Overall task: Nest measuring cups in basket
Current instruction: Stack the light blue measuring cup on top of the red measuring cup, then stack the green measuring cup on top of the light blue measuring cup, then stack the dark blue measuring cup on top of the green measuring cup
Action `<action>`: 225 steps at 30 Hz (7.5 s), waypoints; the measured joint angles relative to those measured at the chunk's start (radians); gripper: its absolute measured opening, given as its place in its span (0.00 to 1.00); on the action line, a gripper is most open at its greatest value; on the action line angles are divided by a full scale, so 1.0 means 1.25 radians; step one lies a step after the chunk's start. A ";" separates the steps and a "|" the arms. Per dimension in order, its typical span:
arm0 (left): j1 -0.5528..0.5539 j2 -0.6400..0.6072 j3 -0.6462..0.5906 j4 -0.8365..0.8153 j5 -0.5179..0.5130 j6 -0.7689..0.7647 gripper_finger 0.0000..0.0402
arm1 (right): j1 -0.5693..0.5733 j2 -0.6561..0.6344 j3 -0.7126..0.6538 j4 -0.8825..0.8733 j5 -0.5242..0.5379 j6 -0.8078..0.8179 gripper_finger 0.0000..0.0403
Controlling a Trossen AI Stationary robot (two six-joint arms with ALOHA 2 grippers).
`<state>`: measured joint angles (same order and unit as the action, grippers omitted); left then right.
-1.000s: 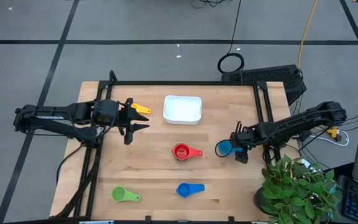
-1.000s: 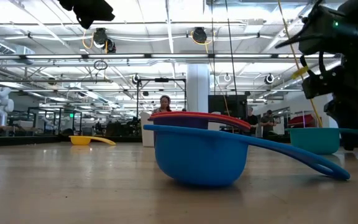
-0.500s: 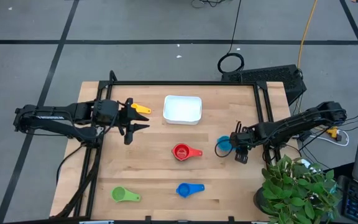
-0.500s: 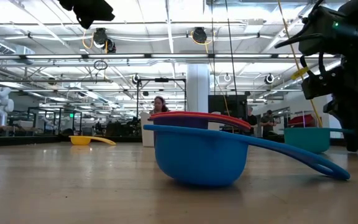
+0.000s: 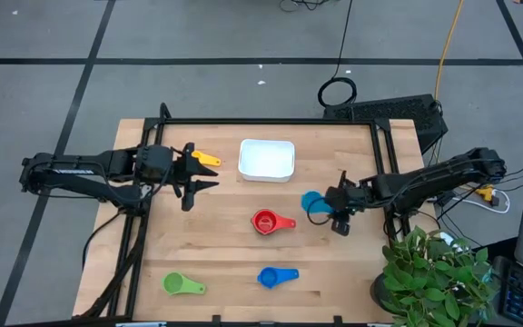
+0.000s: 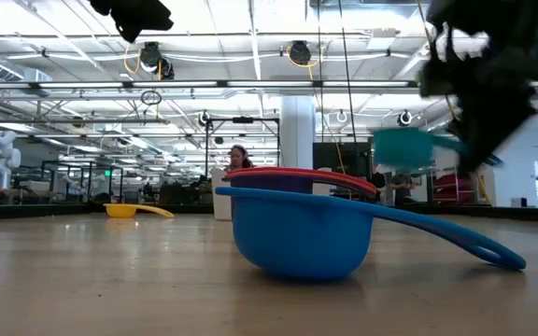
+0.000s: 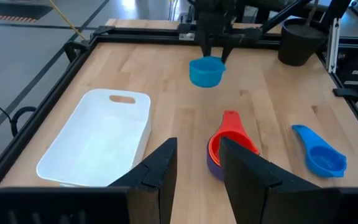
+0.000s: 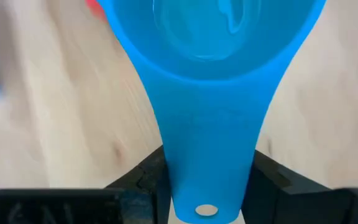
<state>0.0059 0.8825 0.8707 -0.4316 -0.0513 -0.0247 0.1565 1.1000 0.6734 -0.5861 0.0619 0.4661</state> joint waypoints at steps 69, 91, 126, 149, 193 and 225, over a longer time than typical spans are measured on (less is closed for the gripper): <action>0.000 0.000 0.000 0.007 0.000 -0.008 0.30 | -0.022 0.442 0.403 0.077 -0.095 -0.189 0.35; -0.038 0.016 0.085 -0.213 0.002 -0.083 0.30 | -0.020 0.409 0.402 0.035 -0.008 -0.193 0.50; -0.635 0.417 0.090 -0.397 0.081 -0.556 0.37 | -0.023 0.354 0.402 0.007 0.034 -0.164 0.50; -0.661 0.551 -0.010 -0.279 0.166 -0.605 0.50 | -0.023 0.354 0.402 0.004 0.031 -0.167 0.50; 0.005 0.623 0.283 -0.016 0.215 -0.233 0.02 | -0.072 -0.106 0.203 0.175 0.264 -0.251 0.50; 0.012 0.685 0.281 -0.036 0.249 -0.189 0.54 | -0.104 -0.180 0.065 0.275 0.195 -0.232 0.50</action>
<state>0.0207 1.7382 1.2224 -0.4769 0.2600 -0.2605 0.0265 0.8756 0.7544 -0.2425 0.3056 0.1757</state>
